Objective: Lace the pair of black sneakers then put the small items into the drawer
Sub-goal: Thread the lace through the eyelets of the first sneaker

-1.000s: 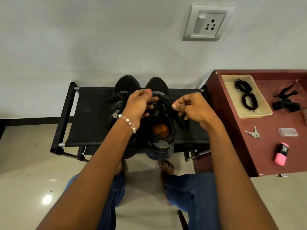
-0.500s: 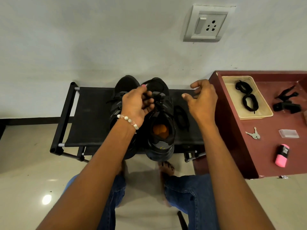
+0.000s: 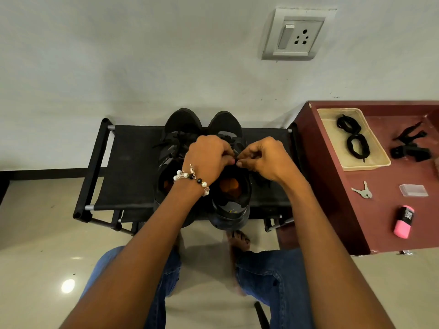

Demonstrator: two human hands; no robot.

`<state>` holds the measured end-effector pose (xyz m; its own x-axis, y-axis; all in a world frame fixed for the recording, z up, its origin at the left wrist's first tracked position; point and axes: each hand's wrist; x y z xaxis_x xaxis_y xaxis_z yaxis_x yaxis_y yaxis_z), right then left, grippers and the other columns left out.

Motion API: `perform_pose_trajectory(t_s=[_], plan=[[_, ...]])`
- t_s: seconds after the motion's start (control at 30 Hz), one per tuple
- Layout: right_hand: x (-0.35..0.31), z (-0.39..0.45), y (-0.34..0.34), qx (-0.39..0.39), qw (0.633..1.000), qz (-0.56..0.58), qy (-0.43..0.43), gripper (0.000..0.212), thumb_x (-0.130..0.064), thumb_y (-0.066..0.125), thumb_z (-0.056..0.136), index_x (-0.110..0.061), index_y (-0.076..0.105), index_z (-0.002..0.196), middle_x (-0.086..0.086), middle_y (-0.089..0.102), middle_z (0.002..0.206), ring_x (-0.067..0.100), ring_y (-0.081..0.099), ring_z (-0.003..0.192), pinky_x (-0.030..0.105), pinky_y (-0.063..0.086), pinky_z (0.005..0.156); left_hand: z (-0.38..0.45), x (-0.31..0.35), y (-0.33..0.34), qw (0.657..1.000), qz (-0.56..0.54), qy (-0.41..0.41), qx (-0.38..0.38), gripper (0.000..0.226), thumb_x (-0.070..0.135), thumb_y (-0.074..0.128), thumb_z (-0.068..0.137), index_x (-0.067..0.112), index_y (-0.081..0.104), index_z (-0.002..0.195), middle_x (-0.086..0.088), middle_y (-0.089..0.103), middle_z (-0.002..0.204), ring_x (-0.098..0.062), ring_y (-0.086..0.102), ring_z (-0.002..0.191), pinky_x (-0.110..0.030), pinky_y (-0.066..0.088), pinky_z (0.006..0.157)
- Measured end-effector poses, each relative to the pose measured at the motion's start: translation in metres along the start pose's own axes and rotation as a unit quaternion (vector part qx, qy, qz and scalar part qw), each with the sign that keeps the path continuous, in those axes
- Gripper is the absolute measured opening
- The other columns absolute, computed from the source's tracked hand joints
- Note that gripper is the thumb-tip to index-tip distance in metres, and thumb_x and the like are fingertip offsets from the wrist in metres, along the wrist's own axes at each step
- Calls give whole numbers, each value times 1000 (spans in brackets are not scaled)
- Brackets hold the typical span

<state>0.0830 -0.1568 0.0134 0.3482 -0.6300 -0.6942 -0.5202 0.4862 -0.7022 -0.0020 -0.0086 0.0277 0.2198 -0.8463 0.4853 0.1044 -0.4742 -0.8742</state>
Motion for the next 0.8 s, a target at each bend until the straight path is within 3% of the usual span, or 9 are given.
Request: perform_pose_trajectory(t_s=[0.1,0.23,0.37,0.47,0.57,0.8], plan=[[0,1,1,-7,1000,7,12,5,-16,79,80,-18,75,80,-5,67,65,-4,57,54,18,48,64,2,-5,3,999,1,24,-22,23,32,67,88,30,73,110,-2,67,106,-21,59,101,-28,43,79],[1,1,1,-10,1000,9,8,4,-16,78,82,-17,75,84,-4,68,69,-2,58,62,20,52,69,6,-8,6,999,8,42,0,22,33,61,92,24,74,108,-3,68,103,-22,60,100,-32,45,79],[2,0,3,-7,999,39,10,16,-14,79,80,-14,73,95,-9,63,68,-11,54,54,7,45,61,8,-9,17,997,56,46,-10,27,33,51,98,17,67,112,-6,59,110,-27,55,103,-36,44,77],[2,-1,2,-11,998,60,12,21,-18,82,77,-16,74,96,-5,66,72,-7,55,58,8,47,62,8,-8,24,994,93,52,-5,22,23,47,100,8,58,113,-9,53,116,-31,53,102,-38,46,74],[1,-3,3,-19,998,59,6,27,-22,85,71,-16,74,95,1,69,77,2,57,64,12,51,65,8,-7,26,996,81,39,3,15,13,48,98,8,56,109,-11,53,115,-32,53,100,-36,40,71],[0,-3,3,-16,996,80,21,29,-17,88,68,-13,73,92,3,68,75,-3,55,58,10,49,63,13,-9,22,998,8,-56,13,21,3,46,94,9,59,109,-10,62,112,-30,56,106,-33,36,74]])
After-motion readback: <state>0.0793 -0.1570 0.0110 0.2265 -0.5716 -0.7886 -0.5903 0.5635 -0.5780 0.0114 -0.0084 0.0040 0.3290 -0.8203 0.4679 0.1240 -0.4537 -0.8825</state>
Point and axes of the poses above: each hand's wrist, its own z-axis towards the middle knuckle, its own y-axis out of the palm, x = y × z
